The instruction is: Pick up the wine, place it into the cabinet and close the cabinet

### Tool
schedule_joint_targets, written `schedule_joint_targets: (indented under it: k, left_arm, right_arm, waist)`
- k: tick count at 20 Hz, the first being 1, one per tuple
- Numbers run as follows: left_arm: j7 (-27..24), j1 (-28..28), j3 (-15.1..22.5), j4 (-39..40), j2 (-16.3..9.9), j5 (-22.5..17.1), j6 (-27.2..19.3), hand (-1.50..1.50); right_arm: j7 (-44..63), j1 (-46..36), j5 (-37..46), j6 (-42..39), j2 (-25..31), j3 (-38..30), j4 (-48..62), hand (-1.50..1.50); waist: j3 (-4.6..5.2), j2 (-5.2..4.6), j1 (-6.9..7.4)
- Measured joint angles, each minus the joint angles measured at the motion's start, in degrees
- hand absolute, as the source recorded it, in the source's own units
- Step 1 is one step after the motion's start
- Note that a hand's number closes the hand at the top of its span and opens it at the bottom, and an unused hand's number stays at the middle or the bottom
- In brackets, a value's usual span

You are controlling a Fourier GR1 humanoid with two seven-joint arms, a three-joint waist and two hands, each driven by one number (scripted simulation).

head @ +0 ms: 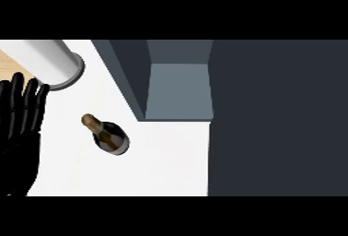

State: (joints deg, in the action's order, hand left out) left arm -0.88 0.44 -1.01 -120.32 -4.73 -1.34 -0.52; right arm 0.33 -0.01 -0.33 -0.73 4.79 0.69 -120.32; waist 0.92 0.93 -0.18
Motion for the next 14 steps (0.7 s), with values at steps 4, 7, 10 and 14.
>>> schedule_joint_targets:
  k: [4, 7, 10, 14]
  left_arm:
    - [-0.7, -0.8, 3.1, 0.2, 1.9, 5.9, -2.9, -1.5]
    - [0.2, -3.1, 6.6, 2.3, 3.3, 9.2, -7.5, -1.5]
    - [2.0, -3.7, 12.1, 3.7, 4.1, 5.5, -13.5, -1.5]
    - [4.4, -6.5, 19.5, 5.2, 4.5, 5.3, -22.1, -1.5]
  right_arm:
    - [1.5, 2.7, 2.0, 0.3, -0.1, 1.2, -3.4, -1.5]
    - [2.3, 6.2, 0.4, -1.6, -0.1, 3.3, -6.6, -1.5]
    - [4.6, 7.5, -3.3, -4.9, 0.6, 5.9, -8.1, -1.5]
    - [9.9, 8.0, -7.2, -6.3, 1.5, 6.4, -12.5, -1.5]
  waist:
    - [-0.59, -0.55, -0.08]
    - [-0.78, -0.7, -0.59]
    - [-0.84, -0.8, -0.79]
    - [-0.89, -0.83, -0.56]
